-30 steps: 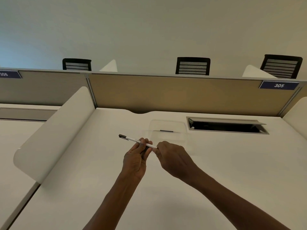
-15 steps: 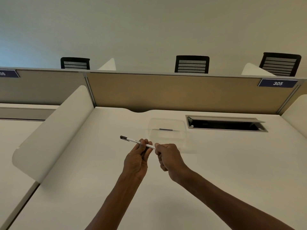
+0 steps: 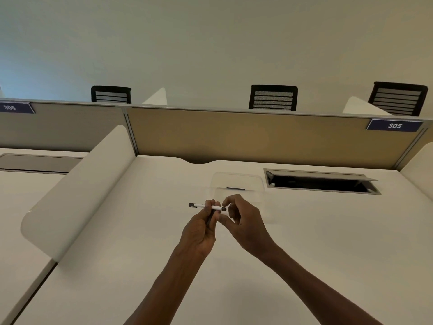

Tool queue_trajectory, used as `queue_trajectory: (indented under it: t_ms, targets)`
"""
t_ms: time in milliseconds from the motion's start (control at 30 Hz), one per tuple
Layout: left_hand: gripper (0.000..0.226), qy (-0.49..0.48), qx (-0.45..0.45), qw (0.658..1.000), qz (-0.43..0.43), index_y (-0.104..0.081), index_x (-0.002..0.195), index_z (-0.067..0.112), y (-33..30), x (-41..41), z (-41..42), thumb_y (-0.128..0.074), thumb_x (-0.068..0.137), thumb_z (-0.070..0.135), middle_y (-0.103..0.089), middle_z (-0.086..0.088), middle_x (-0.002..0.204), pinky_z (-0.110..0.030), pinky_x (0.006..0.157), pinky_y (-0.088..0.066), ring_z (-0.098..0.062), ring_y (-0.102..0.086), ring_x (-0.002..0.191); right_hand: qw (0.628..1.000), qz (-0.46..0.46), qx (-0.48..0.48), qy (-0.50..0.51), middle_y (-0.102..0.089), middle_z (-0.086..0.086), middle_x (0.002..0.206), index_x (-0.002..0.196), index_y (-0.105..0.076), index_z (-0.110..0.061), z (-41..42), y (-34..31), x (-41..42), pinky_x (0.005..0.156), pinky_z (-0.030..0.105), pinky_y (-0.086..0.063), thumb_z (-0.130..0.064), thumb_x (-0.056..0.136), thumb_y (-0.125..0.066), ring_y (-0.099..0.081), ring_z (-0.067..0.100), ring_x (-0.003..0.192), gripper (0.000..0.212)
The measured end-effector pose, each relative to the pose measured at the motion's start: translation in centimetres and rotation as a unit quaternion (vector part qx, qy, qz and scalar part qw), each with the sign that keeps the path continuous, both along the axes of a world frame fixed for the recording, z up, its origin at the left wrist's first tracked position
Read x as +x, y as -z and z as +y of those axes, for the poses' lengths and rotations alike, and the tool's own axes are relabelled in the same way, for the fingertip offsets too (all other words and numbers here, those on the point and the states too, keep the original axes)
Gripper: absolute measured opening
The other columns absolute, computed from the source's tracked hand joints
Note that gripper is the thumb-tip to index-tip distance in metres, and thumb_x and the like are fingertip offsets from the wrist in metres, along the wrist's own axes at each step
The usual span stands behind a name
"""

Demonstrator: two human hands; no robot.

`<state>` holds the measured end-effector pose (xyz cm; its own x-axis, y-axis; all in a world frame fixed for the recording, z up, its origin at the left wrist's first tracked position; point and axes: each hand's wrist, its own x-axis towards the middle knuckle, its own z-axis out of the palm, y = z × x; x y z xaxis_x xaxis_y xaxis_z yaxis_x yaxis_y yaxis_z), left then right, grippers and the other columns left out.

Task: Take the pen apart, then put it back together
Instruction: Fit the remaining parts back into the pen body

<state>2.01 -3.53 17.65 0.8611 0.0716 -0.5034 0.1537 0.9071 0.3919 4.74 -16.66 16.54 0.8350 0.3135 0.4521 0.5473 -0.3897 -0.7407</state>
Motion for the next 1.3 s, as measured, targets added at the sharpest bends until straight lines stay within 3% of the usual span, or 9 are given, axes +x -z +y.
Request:
queue_trajectory:
  t_ms: [200,333,433,533,667,767,900,1033,1300]
  targets:
    - [0.013,0.061,-0.017,0.998,0.011,-0.069,0.095,-0.005,0.3,0.5,0.0,-0.066,0.088,0.006,-0.075,-0.02,0.082,-0.028,0.052,-0.061,-0.022,-0.075,0.064,0.993,-0.111,0.012,0.03,-0.061,0.0,0.087,0.1,-0.073,-0.011,0.2,0.0,0.6,0.062,0.005,-0.04,-0.014,0.083,-0.075,-0.051,0.0,0.077,0.018]
    - [0.037,0.156,0.145,0.977,-0.001,-0.073,0.098,-0.001,1.2,0.7,0.1,-0.065,0.091,0.035,-0.076,-0.015,0.09,-0.029,0.058,-0.059,-0.023,-0.075,0.073,0.992,-0.106,0.017,0.069,-0.069,-0.004,0.097,0.099,-0.069,-0.015,-0.4,-0.5,1.4,0.074,0.007,-0.042,-0.011,0.088,-0.067,-0.059,0.001,0.089,0.011]
    - [0.059,0.17,0.392,0.904,0.027,-0.073,0.092,0.003,3.2,0.8,0.2,-0.048,0.095,0.057,-0.076,-0.012,0.078,-0.028,0.059,-0.058,-0.024,-0.074,0.069,0.995,-0.047,0.06,0.064,-0.073,-0.008,0.097,0.102,-0.062,-0.016,-0.8,-1.4,2.1,0.08,0.015,-0.049,-0.016,0.097,-0.055,-0.065,0.0,0.095,0.008]
    - [0.06,0.125,0.535,0.835,0.017,-0.075,0.088,0.005,5.9,1.0,0.7,-0.041,0.099,0.054,-0.076,-0.006,0.073,-0.03,0.061,-0.059,-0.018,-0.074,0.071,0.994,-0.012,0.092,0.063,-0.071,-0.009,0.086,0.105,-0.058,-0.017,-1.2,-2.0,2.3,0.074,0.015,-0.049,-0.016,0.101,-0.047,-0.066,0.002,0.087,0.012]
    - [0.04,0.094,0.746,0.659,-0.014,-0.068,0.115,0.011,10.6,1.5,1.9,-0.04,0.103,0.037,-0.072,-0.004,0.116,-0.031,0.094,-0.045,-0.022,-0.063,0.113,0.989,0.029,0.138,0.045,-0.052,0.0,0.068,0.108,-0.057,-0.019,-1.2,-2.5,1.9,0.059,0.015,-0.042,-0.017,0.104,-0.036,-0.051,0.011,0.062,0.022]
    - [0.053,0.159,0.792,0.589,-0.026,-0.041,0.146,0.014,14.2,1.6,2.8,-0.04,0.102,0.043,-0.035,-0.004,0.157,-0.034,0.118,-0.023,-0.018,-0.024,0.148,0.966,0.141,0.218,-0.005,-0.036,0.005,0.065,0.103,-0.057,-0.015,-0.8,-2.7,1.5,0.047,0.024,-0.026,-0.015,0.106,-0.031,-0.032,0.017,0.053,0.026]
    - [0.074,0.23,0.837,0.496,-0.017,-0.01,0.155,0.012,18.4,0.3,3.9,-0.034,0.099,0.054,0.006,-0.008,0.164,-0.041,0.122,0.001,-0.02,0.012,0.151,0.925,0.263,0.271,-0.033,-0.032,-0.008,0.056,0.07,-0.048,-0.016,-0.7,-2.9,1.6,0.046,0.022,-0.02,-0.037,0.103,-0.032,-0.023,0.007,0.049,0.043]
    - [0.081,0.242,0.866,0.438,0.005,-0.001,0.155,0.012,20.7,-1.1,4.5,-0.027,0.097,0.061,0.014,-0.008,0.163,-0.039,0.122,0.007,-0.018,0.019,0.148,0.881,0.344,0.324,-0.008,-0.017,-0.005,0.051,0.058,-0.018,-0.02,-0.4,-2.8,1.8,0.043,0.024,-0.008,-0.059,0.089,-0.043,-0.009,0.012,0.046,0.056]
    - [0.081,0.23,0.882,0.411,0.007,0.0,0.155,0.013,21.0,-0.9,4.3,-0.021,0.096,0.063,0.014,-0.004,0.162,-0.035,0.121,0.007,-0.016,0.017,0.149,0.846,0.395,0.359,0.004,-0.019,-0.009,0.042,0.045,-0.026,-0.026,0.2,-2.4,2.6,0.038,0.017,-0.012,-0.048,0.089,-0.038,-0.012,0.009,0.037,0.051]
